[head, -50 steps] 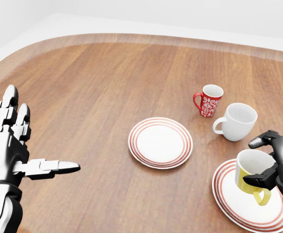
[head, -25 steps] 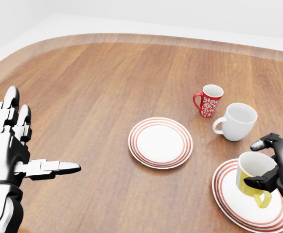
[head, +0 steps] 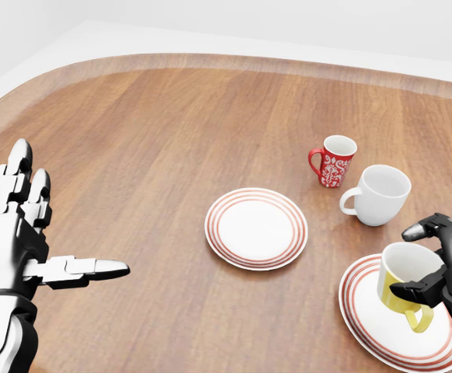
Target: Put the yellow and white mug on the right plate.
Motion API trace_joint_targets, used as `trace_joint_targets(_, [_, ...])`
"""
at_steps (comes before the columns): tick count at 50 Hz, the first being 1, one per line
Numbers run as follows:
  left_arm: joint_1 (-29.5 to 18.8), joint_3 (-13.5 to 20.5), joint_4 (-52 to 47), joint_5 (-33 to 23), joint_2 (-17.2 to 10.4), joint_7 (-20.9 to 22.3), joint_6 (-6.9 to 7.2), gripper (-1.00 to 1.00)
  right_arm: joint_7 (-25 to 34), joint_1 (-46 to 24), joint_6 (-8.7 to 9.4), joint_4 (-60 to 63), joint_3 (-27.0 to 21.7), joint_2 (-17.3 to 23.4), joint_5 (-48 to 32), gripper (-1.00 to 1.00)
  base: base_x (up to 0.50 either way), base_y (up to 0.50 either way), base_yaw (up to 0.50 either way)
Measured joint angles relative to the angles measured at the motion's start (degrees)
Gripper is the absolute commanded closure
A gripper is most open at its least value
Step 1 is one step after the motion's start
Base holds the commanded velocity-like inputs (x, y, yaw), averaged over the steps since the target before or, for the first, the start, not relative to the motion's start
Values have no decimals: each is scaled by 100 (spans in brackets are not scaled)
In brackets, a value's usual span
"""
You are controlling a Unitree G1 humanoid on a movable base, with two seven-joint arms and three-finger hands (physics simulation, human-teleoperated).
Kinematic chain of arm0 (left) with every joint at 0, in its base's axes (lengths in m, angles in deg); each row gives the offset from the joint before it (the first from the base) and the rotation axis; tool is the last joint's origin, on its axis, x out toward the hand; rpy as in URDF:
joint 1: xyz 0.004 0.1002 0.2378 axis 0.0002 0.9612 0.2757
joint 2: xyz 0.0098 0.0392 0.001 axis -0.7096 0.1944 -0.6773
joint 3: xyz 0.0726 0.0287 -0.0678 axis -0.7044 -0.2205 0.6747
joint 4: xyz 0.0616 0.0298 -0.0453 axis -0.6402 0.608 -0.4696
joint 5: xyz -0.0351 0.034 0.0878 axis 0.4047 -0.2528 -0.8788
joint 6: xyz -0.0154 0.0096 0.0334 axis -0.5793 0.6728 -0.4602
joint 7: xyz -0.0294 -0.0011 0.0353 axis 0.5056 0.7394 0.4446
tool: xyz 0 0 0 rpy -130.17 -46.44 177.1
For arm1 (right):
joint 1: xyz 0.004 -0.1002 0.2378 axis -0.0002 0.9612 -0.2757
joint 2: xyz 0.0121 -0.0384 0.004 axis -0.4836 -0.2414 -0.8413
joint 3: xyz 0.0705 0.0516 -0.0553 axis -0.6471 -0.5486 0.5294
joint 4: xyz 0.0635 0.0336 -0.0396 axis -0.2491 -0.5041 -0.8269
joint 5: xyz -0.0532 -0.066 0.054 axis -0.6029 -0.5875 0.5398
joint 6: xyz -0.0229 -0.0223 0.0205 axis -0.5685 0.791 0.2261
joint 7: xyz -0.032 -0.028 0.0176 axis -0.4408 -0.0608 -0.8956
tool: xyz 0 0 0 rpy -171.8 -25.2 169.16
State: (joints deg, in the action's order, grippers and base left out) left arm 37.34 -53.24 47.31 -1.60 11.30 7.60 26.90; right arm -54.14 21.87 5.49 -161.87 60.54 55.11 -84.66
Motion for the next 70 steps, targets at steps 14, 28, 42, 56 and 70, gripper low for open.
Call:
trace_joint_targets(14, [2,-4,7,-5,2,1,0,-100,6,-10,0,-16,-21,-14,146,-100,0,0,0])
trace_joint_targets(28, [7,-7,-2,-8,5,2,0,-100,9,6,0,-13,-23,-23,248,-100,0,0,0])
trace_joint_targets(42, [11,-15,3,-15,10,2,0,-100,5,32,0,1,-31,-11,285,-100,0,0,0])
trace_joint_targets(56, [21,-20,-17,-22,16,5,0,-100,129,-50,0,174,-53,112,405,-100,0,0,0])
trace_joint_targets(70, [33,-23,-54,-24,21,13,0,-100,409,-73,0,853,-99,288,508,-100,0,0,0])
